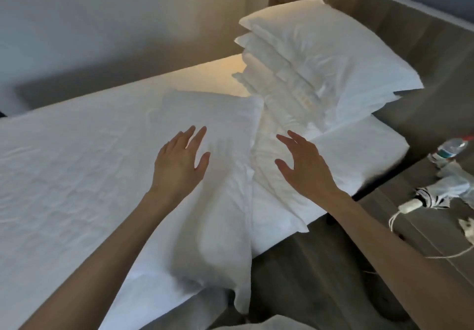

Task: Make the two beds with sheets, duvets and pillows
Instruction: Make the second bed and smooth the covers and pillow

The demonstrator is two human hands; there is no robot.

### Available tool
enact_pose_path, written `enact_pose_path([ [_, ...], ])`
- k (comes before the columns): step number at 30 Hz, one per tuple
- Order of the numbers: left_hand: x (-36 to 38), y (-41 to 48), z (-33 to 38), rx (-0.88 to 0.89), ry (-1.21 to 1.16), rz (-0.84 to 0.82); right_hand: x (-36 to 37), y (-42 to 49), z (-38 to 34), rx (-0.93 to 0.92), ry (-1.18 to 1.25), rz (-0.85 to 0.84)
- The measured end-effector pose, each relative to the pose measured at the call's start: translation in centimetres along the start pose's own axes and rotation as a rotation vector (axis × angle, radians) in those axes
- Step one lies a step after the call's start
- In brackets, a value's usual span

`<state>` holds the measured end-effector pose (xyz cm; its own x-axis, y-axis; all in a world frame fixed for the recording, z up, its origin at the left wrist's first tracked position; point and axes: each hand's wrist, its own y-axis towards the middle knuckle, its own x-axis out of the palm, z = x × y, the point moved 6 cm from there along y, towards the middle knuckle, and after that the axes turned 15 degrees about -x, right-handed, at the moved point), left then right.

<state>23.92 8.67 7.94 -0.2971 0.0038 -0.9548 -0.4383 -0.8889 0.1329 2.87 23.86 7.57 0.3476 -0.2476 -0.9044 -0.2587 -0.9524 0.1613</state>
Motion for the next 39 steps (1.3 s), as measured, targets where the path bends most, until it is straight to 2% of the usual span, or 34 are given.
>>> enact_pose_path([
  [6,2.9,2.6,-9.7,-0.334,-0.048,-0.139,6.0,6.5,-2.1,0.001,0.170,-0.111],
  [10,5.6,4.6,-13.6,-0.517,-0.095,-0.224,10.1,9.9,-1.3,0.107,0.273,-0.221],
  [17,11.8,8.4,-18.6,-0.782,-0.265,-0.398,17.9,14.1,2.2,0.408,0.492,-0.382],
  [21,15.3,9.9,-21.0,-0.943,-0.426,-0.462,21.9,14.7,2.5,0.616,0.649,-0.344],
  [24,17.8,10.5,-22.4,-1.046,-0.513,-0.489,24.6,15.0,2.2,0.762,0.649,-0.297],
  [31,21.7,14.2,-24.1,-1.005,-0.603,-0.491,28.8,15.7,4.7,0.862,0.563,-0.229],
  [35,23.3,15.4,-24.9,-0.983,-0.650,-0.552,29.6,15.3,5.7,0.875,0.498,-0.108],
  [39,23.2,15.0,-25.2,-0.975,-0.702,-0.471,29.8,15.6,5.9,0.847,0.496,-0.064],
])
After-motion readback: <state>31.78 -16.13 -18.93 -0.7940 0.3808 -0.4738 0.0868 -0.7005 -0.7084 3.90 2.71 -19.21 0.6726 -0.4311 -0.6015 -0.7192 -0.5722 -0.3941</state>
